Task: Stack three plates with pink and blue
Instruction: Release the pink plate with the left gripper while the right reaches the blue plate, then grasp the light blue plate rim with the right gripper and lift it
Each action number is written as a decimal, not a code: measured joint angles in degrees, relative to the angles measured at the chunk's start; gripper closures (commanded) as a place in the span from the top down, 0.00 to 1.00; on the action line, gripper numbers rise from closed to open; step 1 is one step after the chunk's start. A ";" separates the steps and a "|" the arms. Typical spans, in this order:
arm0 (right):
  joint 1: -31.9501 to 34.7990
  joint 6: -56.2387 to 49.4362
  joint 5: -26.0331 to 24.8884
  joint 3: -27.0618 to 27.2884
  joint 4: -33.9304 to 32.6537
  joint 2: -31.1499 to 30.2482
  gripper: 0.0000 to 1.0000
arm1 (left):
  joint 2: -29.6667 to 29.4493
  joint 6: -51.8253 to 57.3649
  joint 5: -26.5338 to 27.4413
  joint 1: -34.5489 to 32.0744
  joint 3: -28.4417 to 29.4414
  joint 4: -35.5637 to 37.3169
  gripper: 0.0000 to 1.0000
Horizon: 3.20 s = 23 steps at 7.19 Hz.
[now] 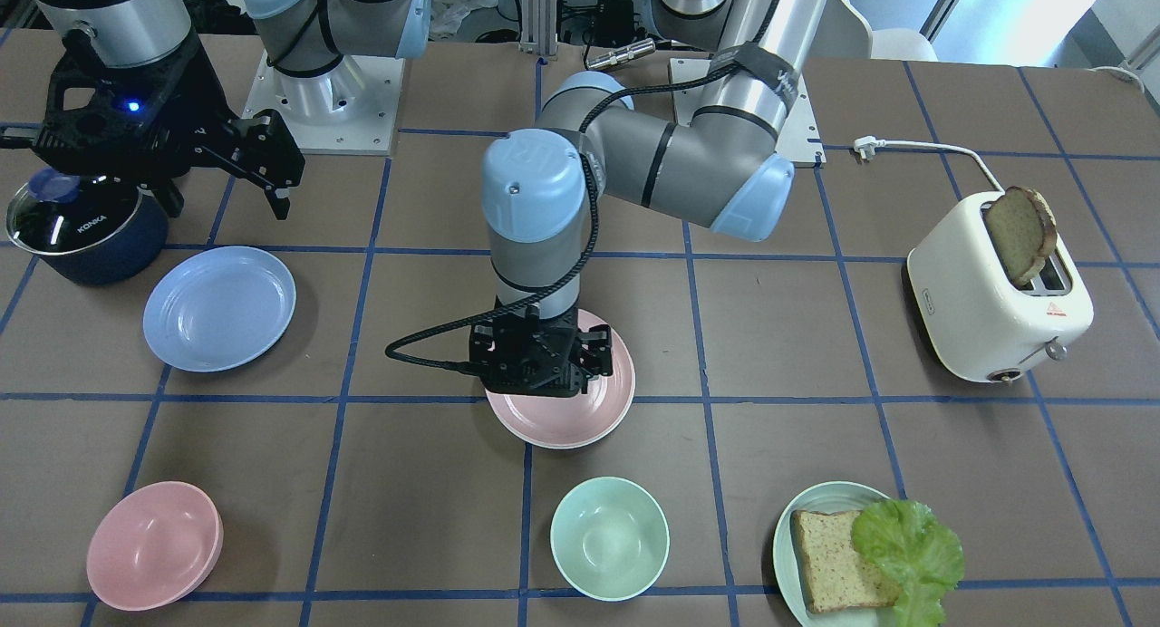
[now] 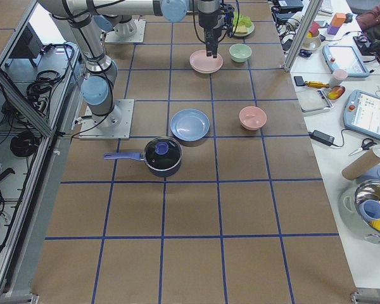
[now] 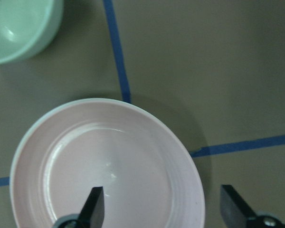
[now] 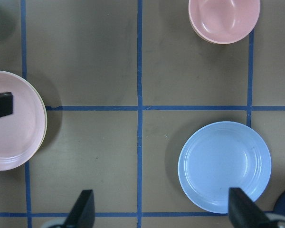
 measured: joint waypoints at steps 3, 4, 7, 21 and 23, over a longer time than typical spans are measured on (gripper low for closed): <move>-10.23 -5.27 0.38 2.21 1.11 0.92 1.00 | 7.34 4.78 -4.85 9.07 1.26 -6.74 1.00; -13.75 -8.10 0.40 5.56 -0.03 1.91 1.00 | 10.45 5.60 -4.99 11.06 2.35 -12.53 1.00; -23.51 -18.53 0.07 20.56 -14.97 3.72 1.00 | 18.42 6.10 -4.62 13.47 4.87 -28.27 1.00; -30.86 -30.78 -0.18 29.06 -28.55 15.15 0.14 | 22.71 10.63 -4.65 15.84 0.33 -29.54 1.00; -30.83 -30.63 -0.06 28.86 -28.39 15.19 0.00 | 22.72 10.63 -4.64 15.85 0.33 -29.54 1.00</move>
